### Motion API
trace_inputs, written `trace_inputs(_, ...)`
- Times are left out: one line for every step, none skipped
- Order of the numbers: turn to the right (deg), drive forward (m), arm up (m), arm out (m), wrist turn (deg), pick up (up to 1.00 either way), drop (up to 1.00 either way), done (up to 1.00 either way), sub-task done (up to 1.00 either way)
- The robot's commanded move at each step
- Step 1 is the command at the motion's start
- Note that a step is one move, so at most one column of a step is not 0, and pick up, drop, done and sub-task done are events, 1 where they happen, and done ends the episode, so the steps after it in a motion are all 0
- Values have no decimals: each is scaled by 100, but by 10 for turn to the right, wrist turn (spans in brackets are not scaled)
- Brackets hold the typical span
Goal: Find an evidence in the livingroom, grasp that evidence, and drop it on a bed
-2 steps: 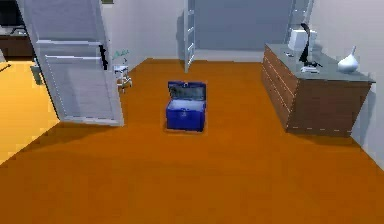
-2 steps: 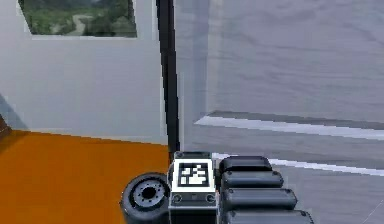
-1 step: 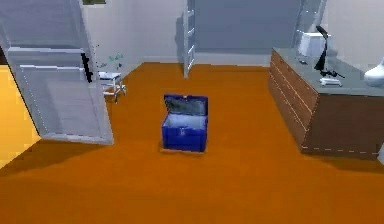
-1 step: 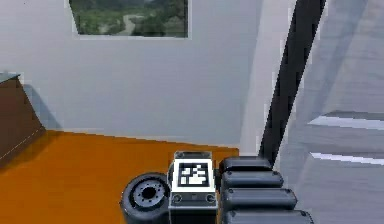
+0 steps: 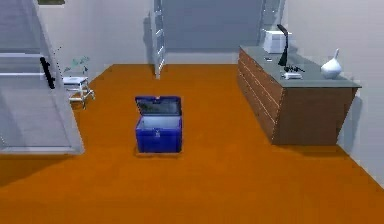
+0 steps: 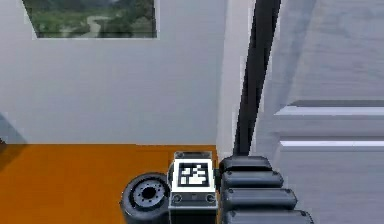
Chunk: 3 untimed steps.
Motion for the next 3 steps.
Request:
trace_inputs(0,30,0,0,0,0,0,0,0)
trace_inputs(-450,0,0,0,0,0,0,0,0)
trace_inputs(-210,0,0,0,0,0,0,0,0)
